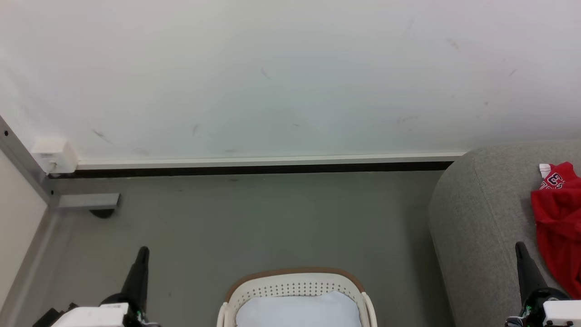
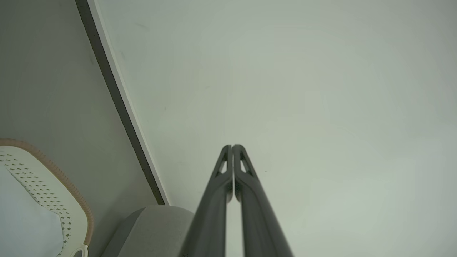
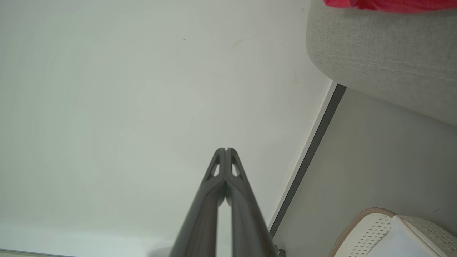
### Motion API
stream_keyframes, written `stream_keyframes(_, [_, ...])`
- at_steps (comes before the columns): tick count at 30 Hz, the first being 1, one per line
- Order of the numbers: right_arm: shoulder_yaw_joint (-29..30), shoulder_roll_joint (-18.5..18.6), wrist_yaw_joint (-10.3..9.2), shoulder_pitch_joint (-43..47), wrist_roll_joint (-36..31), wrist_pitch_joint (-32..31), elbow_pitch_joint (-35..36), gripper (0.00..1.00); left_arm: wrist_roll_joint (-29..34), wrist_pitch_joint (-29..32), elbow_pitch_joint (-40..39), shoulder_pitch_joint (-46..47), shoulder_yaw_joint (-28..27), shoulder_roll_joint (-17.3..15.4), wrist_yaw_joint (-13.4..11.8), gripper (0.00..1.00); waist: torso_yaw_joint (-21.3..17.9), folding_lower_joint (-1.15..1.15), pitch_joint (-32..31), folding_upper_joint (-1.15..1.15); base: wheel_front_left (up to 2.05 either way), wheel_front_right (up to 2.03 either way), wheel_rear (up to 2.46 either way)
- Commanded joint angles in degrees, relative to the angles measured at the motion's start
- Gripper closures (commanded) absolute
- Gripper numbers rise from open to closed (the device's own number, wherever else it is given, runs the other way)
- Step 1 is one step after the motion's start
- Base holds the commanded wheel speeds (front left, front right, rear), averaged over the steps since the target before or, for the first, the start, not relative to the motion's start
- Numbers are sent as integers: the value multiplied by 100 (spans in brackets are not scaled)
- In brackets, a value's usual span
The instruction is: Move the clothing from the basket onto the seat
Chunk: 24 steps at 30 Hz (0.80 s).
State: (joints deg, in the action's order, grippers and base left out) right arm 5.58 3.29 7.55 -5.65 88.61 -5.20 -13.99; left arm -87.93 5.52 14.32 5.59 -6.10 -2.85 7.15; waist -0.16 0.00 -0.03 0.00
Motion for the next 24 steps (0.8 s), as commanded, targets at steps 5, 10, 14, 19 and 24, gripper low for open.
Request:
stream_keyframes(5, [54, -18, -11, -68, 267, -77, 1, 100, -290, 72, -36, 80, -44, -11, 44, 100, 8, 0, 10, 0, 0, 0, 0])
stream_keyframes(10, [80, -24, -12, -83, 387, -124, -2, 100, -444, 119, -36, 91, -55, -8, 50, 100, 14, 0, 18, 0, 0, 0, 0])
stream_keyframes(14, [88, -24, -12, -87, 405, -120, -3, 100, -483, 125, -36, 91, -57, -6, 46, 100, 16, 0, 21, 0, 0, 0, 0])
stream_keyframes(19, [90, -25, -12, -87, 401, -123, -3, 100, -483, 125, -36, 91, -57, -7, 46, 100, 16, 0, 21, 0, 0, 0, 0])
stream_keyframes(24, [93, -27, -12, -87, 397, -125, -4, 100, -483, 125, -36, 90, -56, -7, 46, 100, 16, 0, 21, 0, 0, 0, 0])
